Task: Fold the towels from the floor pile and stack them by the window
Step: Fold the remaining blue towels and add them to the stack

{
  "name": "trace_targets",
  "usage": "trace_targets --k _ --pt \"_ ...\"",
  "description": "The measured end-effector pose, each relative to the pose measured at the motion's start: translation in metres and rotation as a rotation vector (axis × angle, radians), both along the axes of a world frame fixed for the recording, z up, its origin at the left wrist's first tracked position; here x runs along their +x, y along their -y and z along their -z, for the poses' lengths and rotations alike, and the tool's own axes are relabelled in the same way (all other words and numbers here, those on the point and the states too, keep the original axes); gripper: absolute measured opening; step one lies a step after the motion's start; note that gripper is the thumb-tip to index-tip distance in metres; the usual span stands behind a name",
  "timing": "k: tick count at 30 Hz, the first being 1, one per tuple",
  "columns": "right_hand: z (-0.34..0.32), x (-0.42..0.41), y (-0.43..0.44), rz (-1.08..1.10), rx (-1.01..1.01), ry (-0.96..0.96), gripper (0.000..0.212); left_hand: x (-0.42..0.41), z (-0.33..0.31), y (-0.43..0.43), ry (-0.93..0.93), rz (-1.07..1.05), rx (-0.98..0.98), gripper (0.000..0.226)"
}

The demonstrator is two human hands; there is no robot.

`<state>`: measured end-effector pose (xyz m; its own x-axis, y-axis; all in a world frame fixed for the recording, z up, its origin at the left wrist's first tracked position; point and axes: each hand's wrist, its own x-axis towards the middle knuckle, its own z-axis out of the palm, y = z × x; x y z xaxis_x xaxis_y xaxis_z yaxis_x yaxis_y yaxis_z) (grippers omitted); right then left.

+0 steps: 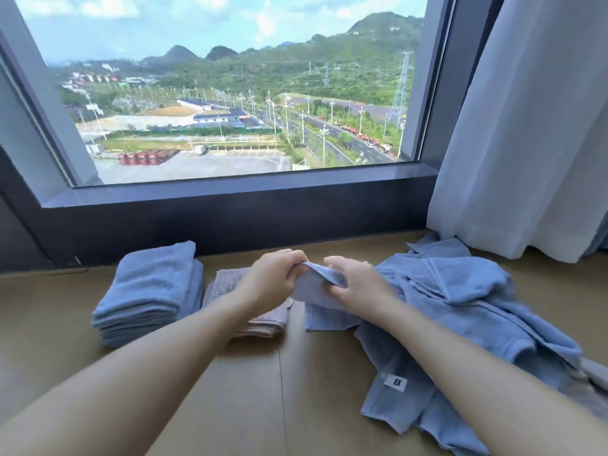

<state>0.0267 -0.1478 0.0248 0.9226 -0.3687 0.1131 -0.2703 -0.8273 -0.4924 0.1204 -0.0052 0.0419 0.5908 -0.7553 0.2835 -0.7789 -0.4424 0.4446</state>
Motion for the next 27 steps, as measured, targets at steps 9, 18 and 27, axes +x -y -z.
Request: trace_targets --k 9,18,27 --pt "-0.1 -0.027 -0.059 0.045 -0.142 0.201 0.012 -0.032 -0.126 -0.08 0.182 -0.179 -0.113 0.023" --pt "-0.187 -0.073 -0.082 0.272 -0.274 0.262 0.02 -0.046 -0.213 -0.161 0.204 -0.34 -0.334 0.022" --pt "-0.249 -0.068 -0.122 0.061 -0.089 0.411 0.018 -0.046 -0.242 -0.205 0.197 -0.421 -0.448 0.036"
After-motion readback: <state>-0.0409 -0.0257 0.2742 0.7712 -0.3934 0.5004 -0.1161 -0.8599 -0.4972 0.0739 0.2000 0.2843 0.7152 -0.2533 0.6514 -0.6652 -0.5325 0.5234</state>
